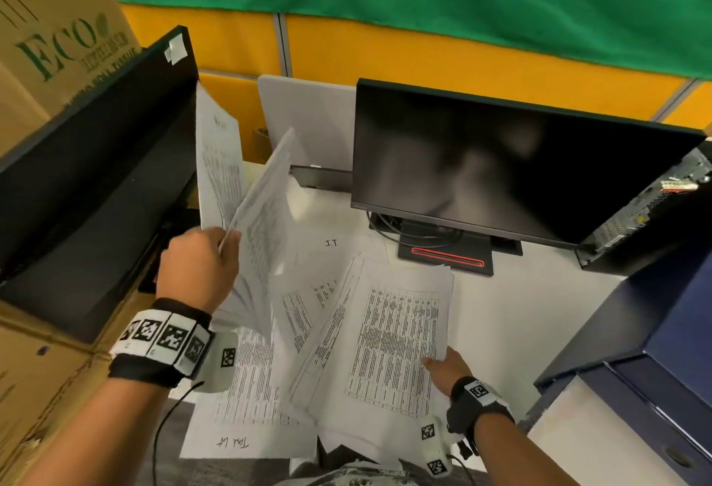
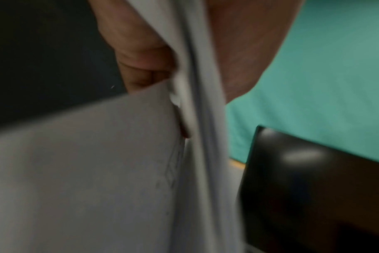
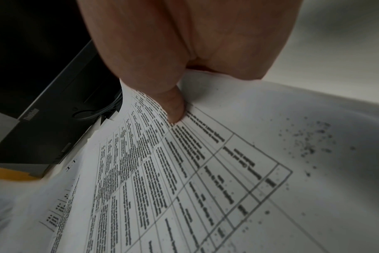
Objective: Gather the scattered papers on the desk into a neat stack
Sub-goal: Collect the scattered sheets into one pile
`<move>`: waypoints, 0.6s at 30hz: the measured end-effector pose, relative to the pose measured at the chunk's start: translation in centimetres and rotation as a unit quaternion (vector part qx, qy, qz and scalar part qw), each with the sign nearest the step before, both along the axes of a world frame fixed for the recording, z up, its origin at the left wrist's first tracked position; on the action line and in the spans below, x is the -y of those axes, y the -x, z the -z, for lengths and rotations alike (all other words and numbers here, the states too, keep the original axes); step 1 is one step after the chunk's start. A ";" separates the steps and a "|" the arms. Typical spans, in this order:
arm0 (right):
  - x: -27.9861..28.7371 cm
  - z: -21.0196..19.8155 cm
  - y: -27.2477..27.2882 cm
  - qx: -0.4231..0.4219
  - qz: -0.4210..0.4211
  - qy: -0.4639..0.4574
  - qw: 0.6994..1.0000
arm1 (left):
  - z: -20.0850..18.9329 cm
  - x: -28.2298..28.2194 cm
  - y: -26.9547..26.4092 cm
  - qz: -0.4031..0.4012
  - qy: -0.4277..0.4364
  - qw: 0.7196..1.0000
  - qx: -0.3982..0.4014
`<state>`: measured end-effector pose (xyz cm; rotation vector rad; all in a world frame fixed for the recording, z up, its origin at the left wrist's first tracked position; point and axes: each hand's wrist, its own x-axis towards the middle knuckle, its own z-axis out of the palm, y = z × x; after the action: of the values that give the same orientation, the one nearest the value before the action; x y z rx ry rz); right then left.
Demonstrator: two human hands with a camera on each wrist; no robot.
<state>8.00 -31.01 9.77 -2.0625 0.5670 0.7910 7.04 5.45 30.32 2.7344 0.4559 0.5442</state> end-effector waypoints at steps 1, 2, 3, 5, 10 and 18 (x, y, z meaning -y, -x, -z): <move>0.0 0.0 0.0 0.002 -0.001 -0.004 1.000 | -1.4 0.4 0.2 0.020 0.006 0.999 0.033; 0.0 0.0 0.1 0.001 -0.003 -0.007 1.000 | -2.8 0.9 0.5 0.037 0.029 0.997 0.060; 0.1 0.2 0.1 0.001 -0.006 -0.011 1.000 | -4.1 1.3 0.7 0.047 0.068 0.993 0.086; 0.3 0.6 0.0 0.001 -0.009 -0.016 1.000 | -6.0 1.8 1.0 0.060 0.177 0.973 0.134; 0.5 0.9 0.0 0.003 -0.010 -0.010 1.000 | -5.8 0.8 1.1 0.055 0.417 0.893 0.162; 0.2 -0.1 0.2 0.015 -0.014 0.006 1.000 | 10.2 1.6 3.0 -0.091 0.507 0.844 -0.149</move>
<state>7.81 -31.21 9.91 -2.0944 0.5277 0.7734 4.08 3.83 20.16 1.7345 0.7984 -0.1121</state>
